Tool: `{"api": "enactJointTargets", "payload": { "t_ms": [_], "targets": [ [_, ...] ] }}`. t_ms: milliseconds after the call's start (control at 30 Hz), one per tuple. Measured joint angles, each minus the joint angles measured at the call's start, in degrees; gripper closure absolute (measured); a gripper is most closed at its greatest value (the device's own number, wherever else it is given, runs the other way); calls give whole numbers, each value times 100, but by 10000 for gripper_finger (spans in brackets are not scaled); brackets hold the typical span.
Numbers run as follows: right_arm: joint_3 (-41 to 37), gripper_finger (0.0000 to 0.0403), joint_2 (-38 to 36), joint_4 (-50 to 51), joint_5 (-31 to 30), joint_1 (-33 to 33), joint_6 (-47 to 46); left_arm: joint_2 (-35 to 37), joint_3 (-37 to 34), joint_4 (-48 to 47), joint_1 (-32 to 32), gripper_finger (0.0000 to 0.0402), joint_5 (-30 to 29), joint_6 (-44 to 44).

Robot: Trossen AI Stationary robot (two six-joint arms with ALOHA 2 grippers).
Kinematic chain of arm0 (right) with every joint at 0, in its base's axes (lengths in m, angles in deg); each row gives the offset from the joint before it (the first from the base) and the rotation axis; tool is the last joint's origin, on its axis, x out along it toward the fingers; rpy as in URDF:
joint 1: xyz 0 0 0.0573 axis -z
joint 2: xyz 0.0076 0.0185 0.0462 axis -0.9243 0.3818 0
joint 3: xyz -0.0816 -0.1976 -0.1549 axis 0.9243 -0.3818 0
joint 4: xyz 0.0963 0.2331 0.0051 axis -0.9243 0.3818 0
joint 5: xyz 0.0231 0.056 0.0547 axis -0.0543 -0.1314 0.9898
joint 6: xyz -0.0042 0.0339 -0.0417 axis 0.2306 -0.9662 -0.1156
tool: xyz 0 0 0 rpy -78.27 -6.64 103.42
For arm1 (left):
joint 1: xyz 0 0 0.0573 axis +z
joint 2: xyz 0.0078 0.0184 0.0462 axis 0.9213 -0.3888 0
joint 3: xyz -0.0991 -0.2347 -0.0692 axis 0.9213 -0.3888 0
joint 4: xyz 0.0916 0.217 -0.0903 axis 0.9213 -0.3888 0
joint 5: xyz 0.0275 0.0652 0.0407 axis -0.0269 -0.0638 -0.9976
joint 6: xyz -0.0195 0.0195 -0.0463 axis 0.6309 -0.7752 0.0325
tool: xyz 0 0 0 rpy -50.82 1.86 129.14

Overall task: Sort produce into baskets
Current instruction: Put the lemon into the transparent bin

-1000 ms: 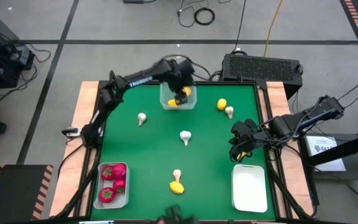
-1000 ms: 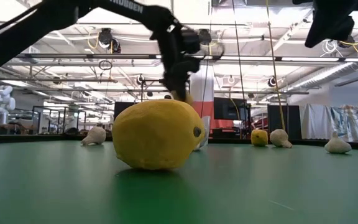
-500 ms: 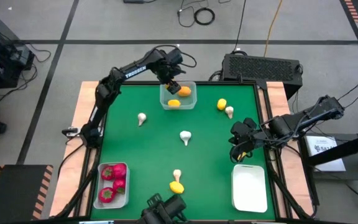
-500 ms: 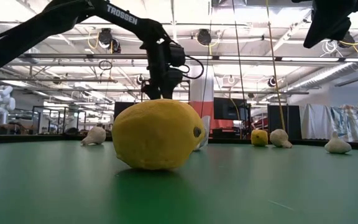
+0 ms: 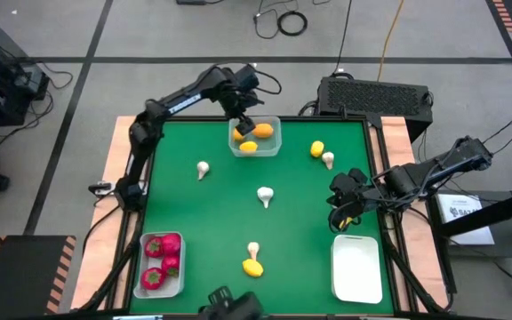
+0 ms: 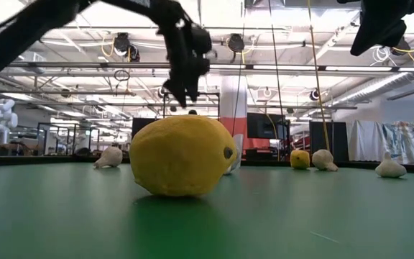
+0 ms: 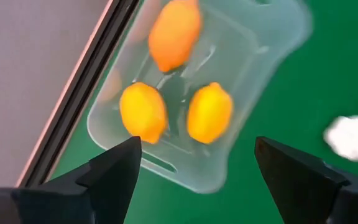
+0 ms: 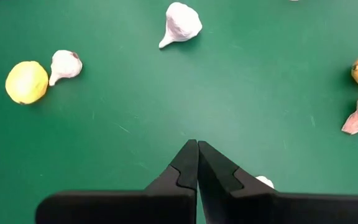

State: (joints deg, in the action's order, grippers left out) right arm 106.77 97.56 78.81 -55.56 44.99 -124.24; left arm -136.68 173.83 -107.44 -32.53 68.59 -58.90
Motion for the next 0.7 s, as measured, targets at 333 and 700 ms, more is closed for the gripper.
{"api": "enactJointTargets", "payload": {
  "t_ms": [333, 700],
  "targets": [
    [0, 403, 9, -699, -491, 11, -864, 1339, -187, -383, -1487, 80, 413, -607],
    [0, 403, 361, -2684, -264, -11, 379, 2009, -751, -183, -4085, 80, 137, 168]
  ]
}}
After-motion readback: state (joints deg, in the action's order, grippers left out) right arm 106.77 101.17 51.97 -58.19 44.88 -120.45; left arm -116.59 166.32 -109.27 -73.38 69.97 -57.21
